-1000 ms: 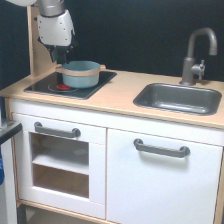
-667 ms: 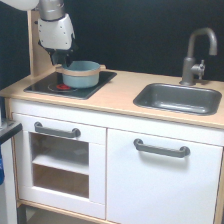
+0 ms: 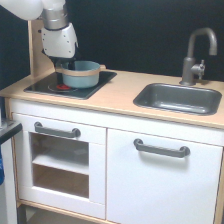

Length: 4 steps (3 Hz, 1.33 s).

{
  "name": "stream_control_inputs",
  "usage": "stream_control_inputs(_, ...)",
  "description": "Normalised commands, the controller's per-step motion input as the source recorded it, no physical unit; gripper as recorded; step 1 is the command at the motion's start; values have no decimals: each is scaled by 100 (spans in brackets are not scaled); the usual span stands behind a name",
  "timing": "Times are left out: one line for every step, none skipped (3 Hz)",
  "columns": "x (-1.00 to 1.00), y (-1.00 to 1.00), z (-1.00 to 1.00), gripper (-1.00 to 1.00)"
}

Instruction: Place the pot in the sink

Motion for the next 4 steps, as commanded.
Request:
stream_control_inputs(29, 1, -26, -98)
stream_control_inputs(17, 1, 15, -99)
stream_control_inputs(16, 1, 16, -99)
stream_control_inputs(81, -30, 96, -100)
